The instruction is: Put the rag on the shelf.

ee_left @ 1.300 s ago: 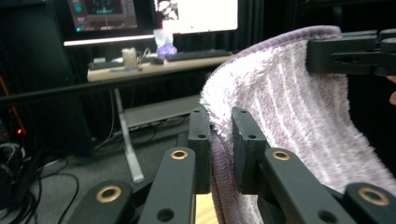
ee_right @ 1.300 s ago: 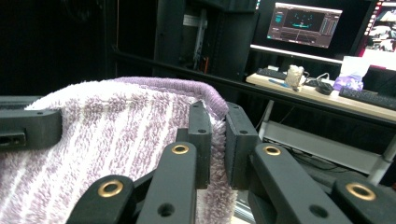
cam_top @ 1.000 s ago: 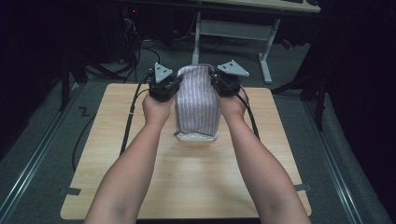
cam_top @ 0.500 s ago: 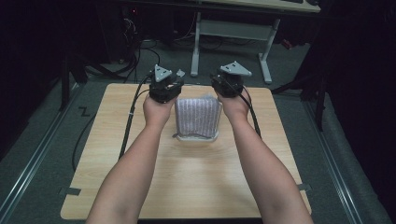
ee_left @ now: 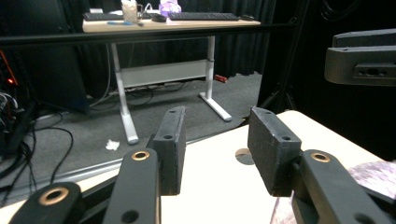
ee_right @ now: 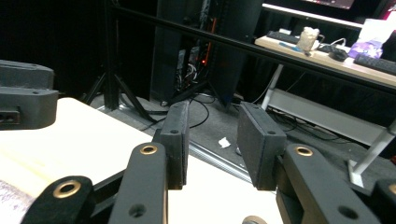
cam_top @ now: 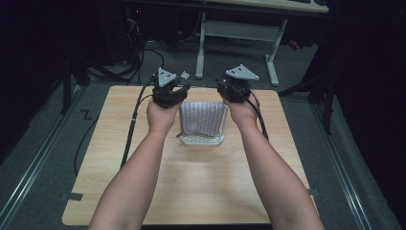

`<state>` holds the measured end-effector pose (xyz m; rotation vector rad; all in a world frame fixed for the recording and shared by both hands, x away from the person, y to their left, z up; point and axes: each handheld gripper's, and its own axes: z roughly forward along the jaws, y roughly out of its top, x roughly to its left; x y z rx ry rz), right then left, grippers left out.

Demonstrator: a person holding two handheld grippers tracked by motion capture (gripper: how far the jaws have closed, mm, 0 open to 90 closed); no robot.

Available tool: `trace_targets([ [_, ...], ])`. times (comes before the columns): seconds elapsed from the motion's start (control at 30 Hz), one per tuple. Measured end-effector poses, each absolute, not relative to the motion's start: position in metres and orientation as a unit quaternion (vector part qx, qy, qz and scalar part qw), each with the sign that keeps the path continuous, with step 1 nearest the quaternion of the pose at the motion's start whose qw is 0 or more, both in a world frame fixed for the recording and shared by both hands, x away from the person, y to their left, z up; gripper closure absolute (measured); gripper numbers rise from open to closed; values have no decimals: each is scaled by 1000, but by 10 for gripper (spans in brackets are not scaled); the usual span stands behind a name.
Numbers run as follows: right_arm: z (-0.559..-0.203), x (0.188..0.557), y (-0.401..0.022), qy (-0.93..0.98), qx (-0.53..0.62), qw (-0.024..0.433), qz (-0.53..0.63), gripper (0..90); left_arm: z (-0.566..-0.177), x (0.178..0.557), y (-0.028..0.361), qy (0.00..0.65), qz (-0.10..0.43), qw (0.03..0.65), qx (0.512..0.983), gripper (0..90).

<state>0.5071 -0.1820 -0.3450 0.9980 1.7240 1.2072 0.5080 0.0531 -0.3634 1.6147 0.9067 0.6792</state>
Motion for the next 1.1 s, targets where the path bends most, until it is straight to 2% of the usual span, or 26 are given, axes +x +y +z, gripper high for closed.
trace_targets([
  [0.23, -349, 491, -183, 685, 389, 383, 483, 617, -363, 487, 57, 370, 287, 565, 680, 557],
  [0.37, -350, 478, -188, 688, 387, 374, 487, 603, -362, 474, 69, 373, 275, 586, 665, 546],
  [0.53, -353, 461, -195, 681, 390, 379, 491, 603, -368, 458, 82, 370, 271, 582, 671, 525],
  [1.0, -386, 425, -219, 698, 382, 380, 472, 498, -414, 425, 96, 366, 253, 553, 705, 487],
  [1.1, -395, 419, -224, 707, 387, 367, 465, 488, -426, 420, 97, 367, 245, 545, 713, 476],
])
